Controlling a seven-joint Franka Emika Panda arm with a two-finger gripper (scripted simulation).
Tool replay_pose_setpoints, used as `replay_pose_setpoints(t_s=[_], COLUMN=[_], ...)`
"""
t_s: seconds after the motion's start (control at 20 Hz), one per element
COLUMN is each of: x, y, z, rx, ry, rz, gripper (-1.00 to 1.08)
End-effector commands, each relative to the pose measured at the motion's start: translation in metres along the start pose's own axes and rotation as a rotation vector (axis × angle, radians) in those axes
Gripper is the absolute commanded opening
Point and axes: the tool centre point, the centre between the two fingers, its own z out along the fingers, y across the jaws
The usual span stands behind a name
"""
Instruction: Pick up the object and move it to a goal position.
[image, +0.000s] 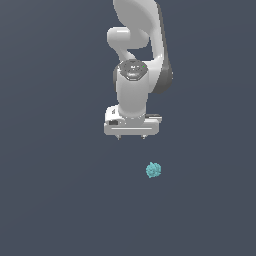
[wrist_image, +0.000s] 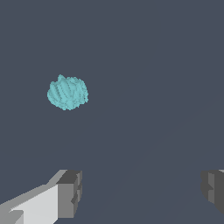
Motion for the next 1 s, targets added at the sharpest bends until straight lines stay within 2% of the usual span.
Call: replay_pose_setpoints(t_s=[0.0, 0.45, 0.95], x=[0.0, -0.008, -0.005], y=[0.0, -0.003, -0.005], z=[0.0, 0.014, 0.015], rx=[0.0, -0.03, -0.03], ry=[0.0, -0.029, -0.028], rz=[0.0, -0.04, -0.012], gripper=[1.0, 1.0, 1.0])
